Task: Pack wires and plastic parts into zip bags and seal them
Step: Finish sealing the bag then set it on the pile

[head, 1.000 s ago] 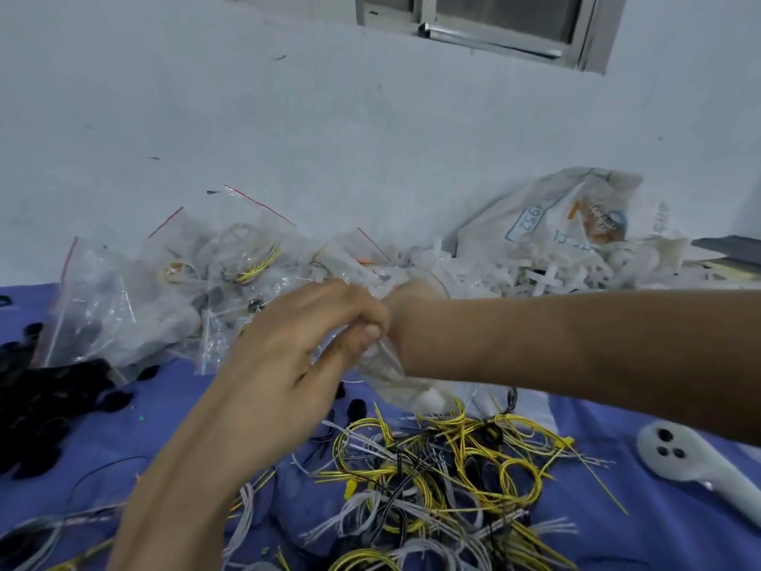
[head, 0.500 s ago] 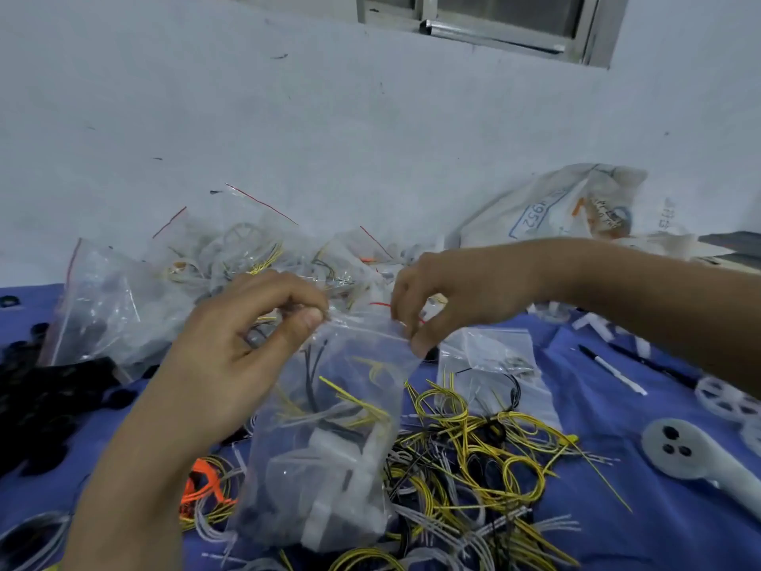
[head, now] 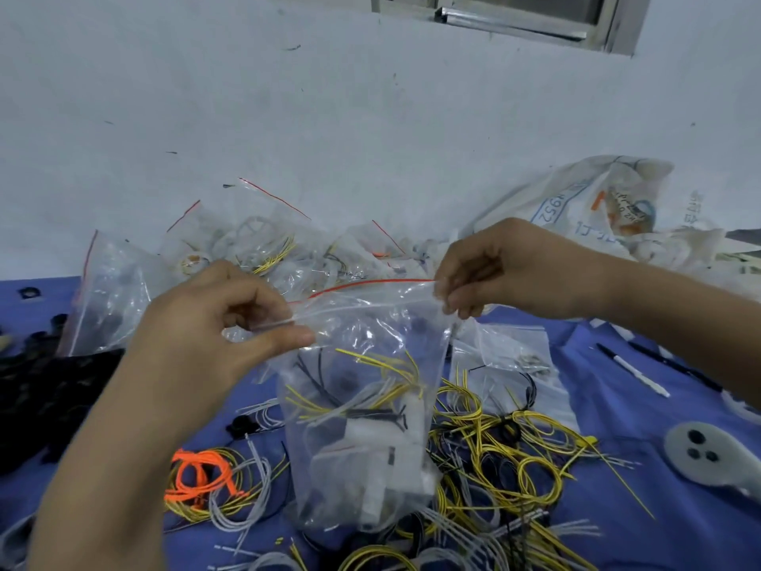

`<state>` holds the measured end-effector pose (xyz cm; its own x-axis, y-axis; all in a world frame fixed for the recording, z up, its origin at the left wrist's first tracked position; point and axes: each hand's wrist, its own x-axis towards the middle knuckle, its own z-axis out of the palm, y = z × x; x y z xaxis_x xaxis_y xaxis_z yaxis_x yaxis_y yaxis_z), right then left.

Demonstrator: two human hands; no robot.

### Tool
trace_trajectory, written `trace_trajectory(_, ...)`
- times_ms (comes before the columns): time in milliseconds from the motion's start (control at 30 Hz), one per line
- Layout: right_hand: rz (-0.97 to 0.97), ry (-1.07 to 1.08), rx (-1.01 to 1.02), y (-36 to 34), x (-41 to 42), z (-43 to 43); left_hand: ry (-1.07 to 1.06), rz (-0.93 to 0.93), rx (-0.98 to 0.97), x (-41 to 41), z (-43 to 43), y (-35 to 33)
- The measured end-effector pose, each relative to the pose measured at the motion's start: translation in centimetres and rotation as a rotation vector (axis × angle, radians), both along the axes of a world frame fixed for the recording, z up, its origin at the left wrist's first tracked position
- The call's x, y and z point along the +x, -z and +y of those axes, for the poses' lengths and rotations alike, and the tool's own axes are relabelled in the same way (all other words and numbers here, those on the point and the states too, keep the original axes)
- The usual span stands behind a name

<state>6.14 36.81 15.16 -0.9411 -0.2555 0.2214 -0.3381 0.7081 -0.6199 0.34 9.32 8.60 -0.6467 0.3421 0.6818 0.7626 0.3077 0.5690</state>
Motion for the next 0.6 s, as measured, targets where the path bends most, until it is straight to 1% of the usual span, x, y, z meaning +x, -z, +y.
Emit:
trace_trajectory(67, -0.008, 0.003, -0.032, 0.3, 0.0, 0.3, 0.044, -0.008, 0.002, 0.0, -0.7, -0.1)
trace_trajectory(133, -0.038, 0.015, -0.029, 0.4, 0.0, 0.5, 0.046, -0.020, -0.021, 0.2, -1.2, -0.1)
trace_trajectory(233, -0.037, 0.060, 0.057, 0.3, -0.1, 0.7, 0.017, -0.038, -0.077, 0.4, -1.6, -0.1)
trace_trajectory(300, -0.020, 0.086, 0.085, 0.2, -0.2, 0.6, 0.032, -0.078, -0.062, 0.6, -1.6, 0.0)
trace_trajectory(467, -0.069, 0.059, 0.002, 0.5, 0.0, 0.6, 0.074, -0.084, 0.009, 0.7, -2.2, -0.4)
trace_trajectory(600, -0.046, 0.077, 0.008, 0.7, 0.0, 0.9, 0.091, -0.052, -0.031, 0.8, -2.5, -0.5)
